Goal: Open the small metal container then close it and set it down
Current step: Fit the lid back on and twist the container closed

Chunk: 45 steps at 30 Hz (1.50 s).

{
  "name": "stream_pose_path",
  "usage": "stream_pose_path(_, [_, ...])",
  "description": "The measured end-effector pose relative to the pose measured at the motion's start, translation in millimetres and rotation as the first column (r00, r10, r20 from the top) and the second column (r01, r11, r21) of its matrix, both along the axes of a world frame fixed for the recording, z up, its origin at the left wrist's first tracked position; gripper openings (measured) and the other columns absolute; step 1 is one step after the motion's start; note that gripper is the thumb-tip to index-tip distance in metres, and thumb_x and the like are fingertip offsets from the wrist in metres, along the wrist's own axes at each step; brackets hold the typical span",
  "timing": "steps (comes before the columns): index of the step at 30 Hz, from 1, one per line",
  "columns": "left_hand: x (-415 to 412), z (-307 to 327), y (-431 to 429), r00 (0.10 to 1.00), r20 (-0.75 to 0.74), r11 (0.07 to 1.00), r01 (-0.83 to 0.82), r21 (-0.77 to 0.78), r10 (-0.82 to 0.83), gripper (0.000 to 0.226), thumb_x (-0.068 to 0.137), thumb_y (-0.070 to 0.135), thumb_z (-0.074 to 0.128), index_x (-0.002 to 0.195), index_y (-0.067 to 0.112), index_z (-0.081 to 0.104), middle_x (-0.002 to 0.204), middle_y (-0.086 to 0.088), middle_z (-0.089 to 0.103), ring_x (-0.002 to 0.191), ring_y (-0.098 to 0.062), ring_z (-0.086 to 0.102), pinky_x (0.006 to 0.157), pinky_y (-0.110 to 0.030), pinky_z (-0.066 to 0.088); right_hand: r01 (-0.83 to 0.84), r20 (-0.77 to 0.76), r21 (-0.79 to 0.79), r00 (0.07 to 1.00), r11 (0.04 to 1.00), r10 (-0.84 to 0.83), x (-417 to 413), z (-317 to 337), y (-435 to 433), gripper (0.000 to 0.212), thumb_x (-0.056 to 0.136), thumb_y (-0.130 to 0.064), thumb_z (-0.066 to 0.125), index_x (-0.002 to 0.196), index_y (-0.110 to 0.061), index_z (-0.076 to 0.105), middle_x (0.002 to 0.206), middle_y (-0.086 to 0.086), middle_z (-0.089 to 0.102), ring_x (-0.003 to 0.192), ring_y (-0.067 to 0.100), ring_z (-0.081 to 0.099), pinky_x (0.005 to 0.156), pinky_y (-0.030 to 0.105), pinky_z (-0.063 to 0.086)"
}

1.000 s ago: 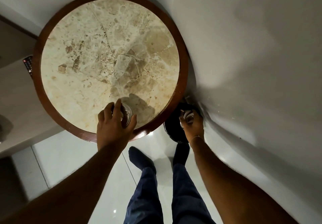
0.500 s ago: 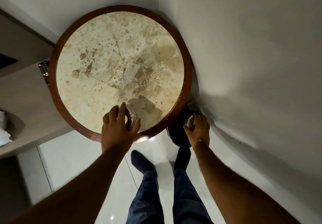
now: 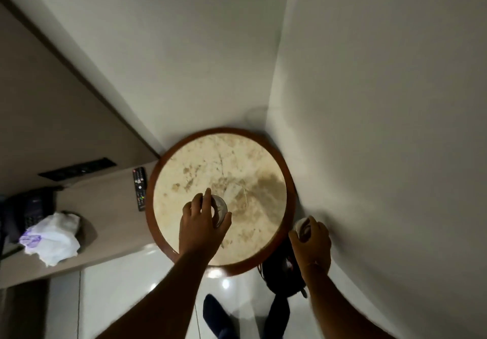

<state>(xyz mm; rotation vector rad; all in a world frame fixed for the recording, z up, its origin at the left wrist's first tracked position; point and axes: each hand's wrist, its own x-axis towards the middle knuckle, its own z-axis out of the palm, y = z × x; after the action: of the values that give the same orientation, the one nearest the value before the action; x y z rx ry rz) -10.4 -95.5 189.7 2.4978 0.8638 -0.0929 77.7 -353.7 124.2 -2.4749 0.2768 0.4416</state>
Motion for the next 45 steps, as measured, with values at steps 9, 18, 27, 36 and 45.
stream_pose_path(9, [35.5,146.5,47.0,0.982,0.185,0.997,-0.059,0.041,0.050,0.085,0.097,0.062,0.062,0.164,0.016,0.038,0.158,-0.004,0.049,0.141,-0.031,0.044,0.113,-0.042,0.041,0.234,-0.024,0.572,0.963,0.786,-0.269,75.8,179.8,93.0,0.023,0.101,-0.041,0.063,0.103,-0.021,0.072,0.098,0.012,0.075,0.096,0.037,0.071,0.086,0.045,0.058])
stream_pose_path(18, [112.9,314.0,102.9,0.910,0.411,0.989,-0.006,0.150,-0.057,0.092,0.097,0.076,0.044,0.169,0.024,0.024,0.159,0.006,0.046,0.141,-0.021,0.041,0.107,-0.035,0.045,0.409,-0.423,0.905,0.894,0.118,0.148,151.9,341.6,193.9,0.066,0.097,-0.053,0.060,0.145,-0.008,0.055,0.143,0.027,0.059,0.135,0.050,0.056,0.094,0.051,0.057])
stream_pose_path(27, [154.6,443.5,124.9,0.870,0.439,0.939,0.073,0.337,-0.225,0.092,0.096,0.080,0.040,0.170,0.027,0.023,0.164,0.003,0.044,0.145,-0.021,0.044,0.112,-0.037,0.045,0.189,-0.145,0.980,0.890,-0.059,0.432,144.0,468.3,268.6,0.063,0.101,-0.063,0.049,0.139,-0.016,0.067,0.138,0.022,0.071,0.135,0.040,0.063,0.098,0.047,0.060])
stream_pose_path(36, [163.5,480.4,135.4,0.855,0.384,0.902,0.197,0.383,-0.350,0.093,0.090,0.087,0.040,0.166,0.034,0.033,0.161,0.012,0.048,0.143,-0.016,0.043,0.110,-0.034,0.042,0.184,-0.093,0.970,0.883,-0.158,0.461,152.9,486.3,291.6,0.066,0.099,-0.066,0.050,0.135,-0.015,0.070,0.142,0.022,0.068,0.131,0.035,0.067,0.111,0.048,0.052])
stream_pose_path(45, [167.6,487.1,137.6,0.853,0.346,0.897,0.268,0.351,-0.390,0.096,0.088,0.087,0.045,0.165,0.031,0.037,0.155,0.009,0.053,0.138,-0.019,0.046,0.111,-0.035,0.045,0.215,-0.089,0.951,0.877,-0.221,0.472,152.7,486.8,293.7,0.070,0.100,-0.068,0.047,0.140,-0.013,0.063,0.134,0.022,0.073,0.118,0.033,0.075,0.086,0.043,0.065])
